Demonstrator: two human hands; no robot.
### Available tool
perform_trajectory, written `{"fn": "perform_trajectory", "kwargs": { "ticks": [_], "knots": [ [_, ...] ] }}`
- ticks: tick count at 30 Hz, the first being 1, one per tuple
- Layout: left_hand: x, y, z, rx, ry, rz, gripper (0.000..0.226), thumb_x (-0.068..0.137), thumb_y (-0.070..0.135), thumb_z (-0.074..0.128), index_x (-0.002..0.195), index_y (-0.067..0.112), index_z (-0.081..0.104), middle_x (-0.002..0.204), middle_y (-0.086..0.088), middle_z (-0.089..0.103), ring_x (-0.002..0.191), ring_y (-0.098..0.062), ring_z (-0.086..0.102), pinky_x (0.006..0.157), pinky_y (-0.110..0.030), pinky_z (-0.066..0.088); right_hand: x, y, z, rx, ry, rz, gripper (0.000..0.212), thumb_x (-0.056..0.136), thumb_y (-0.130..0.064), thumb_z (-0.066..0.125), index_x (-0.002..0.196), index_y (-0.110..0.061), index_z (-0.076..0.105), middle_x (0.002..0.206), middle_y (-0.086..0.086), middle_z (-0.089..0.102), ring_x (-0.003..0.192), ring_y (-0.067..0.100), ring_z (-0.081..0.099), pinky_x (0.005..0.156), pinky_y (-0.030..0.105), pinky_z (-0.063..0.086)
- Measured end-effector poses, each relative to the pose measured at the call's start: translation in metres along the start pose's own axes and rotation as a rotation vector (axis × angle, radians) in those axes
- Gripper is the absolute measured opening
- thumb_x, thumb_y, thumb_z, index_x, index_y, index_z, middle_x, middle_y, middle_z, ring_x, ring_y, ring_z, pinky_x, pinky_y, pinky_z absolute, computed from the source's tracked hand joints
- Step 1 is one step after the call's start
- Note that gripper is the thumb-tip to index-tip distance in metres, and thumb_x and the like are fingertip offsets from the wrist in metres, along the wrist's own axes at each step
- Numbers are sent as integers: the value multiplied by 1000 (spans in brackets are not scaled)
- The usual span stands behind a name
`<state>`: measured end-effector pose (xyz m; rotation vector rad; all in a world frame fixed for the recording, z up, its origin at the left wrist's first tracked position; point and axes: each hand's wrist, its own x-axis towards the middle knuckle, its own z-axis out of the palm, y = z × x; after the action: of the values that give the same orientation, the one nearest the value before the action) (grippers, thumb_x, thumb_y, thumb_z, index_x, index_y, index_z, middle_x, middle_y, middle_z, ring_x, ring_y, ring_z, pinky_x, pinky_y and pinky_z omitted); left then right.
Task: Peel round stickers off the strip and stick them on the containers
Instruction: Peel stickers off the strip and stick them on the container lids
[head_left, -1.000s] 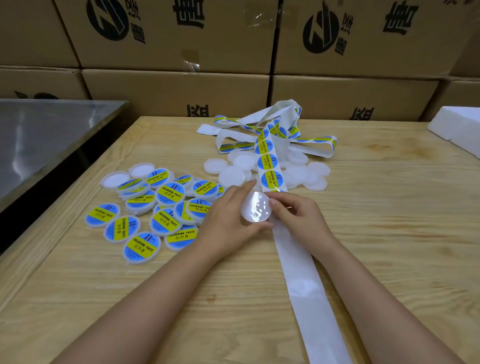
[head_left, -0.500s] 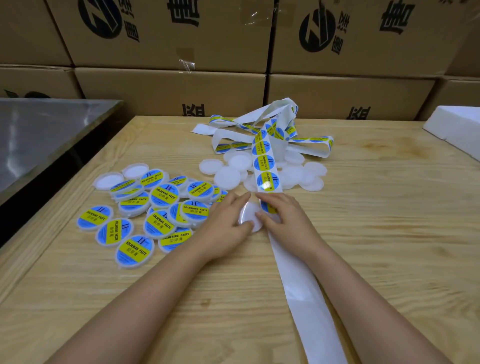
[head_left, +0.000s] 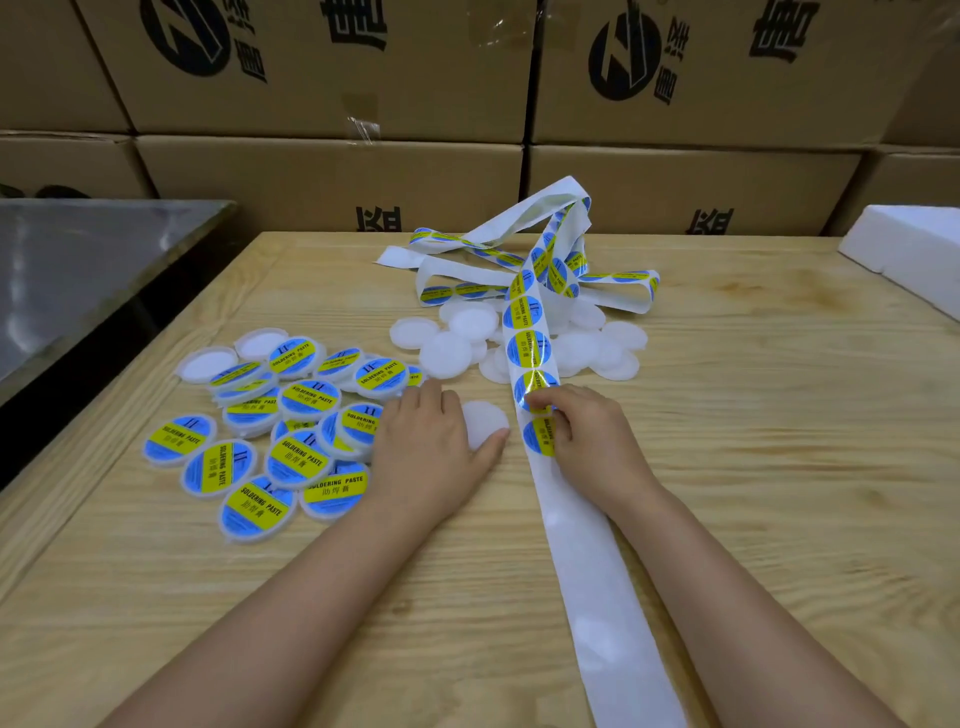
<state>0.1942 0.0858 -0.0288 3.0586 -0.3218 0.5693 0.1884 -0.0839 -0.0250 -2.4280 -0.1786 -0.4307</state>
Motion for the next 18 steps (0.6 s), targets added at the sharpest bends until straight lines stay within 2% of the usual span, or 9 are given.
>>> {"fn": "perform_trajectory", "kwargs": {
  "ticks": [3,4,7,10,12,15,18],
  "knots": [
    [-3,1,-8,57,85,51,62,85,60,27,83,8,61,86,-11,62,82,-29,57,82,-39,41,0,1,1,-89,6,-102,51,74,12,49,119,-7,63,117,9,65,105,33,54,90,34,41],
    [-4,0,-9,40,127,90,58,85,56,31,85,8,63,87,-11,64,83,-29,59,87,-41,42,1,2,1,-97,-15,-100,53,74,11,49,121,-9,62,118,10,64,108,33,54,92,37,41],
    [-3,0,-9,-105,248,320,42,88,38,38,100,8,66,100,-7,67,95,-25,63,103,-47,31,0,4,2,-45,-56,35,50,80,2,44,122,-19,62,113,8,65,107,27,57,91,37,45],
    [-5,5,-13,-190,261,504,34,87,27,41,99,13,70,102,1,70,99,-17,65,104,-48,38,0,-1,0,11,28,62,43,79,1,46,110,-19,68,101,0,72,99,21,63,87,34,48],
    [-5,7,-13,-255,221,511,33,88,29,42,97,15,71,101,3,71,102,-15,65,105,-47,34,0,-5,-1,49,88,42,42,77,3,47,106,-17,70,96,-2,73,92,22,65,82,33,50],
    [-4,8,-10,-341,150,463,25,87,32,54,98,16,71,97,4,72,110,-15,61,110,-44,21,0,-6,0,153,92,60,45,80,6,43,114,-14,65,92,-1,71,82,26,66,78,35,50],
    [-3,8,-7,-374,94,449,24,82,31,66,101,17,70,103,3,71,120,-14,55,112,-49,10,0,-5,0,188,59,52,49,80,8,42,120,-12,61,87,2,69,83,23,64,81,32,49]
  ]
}}
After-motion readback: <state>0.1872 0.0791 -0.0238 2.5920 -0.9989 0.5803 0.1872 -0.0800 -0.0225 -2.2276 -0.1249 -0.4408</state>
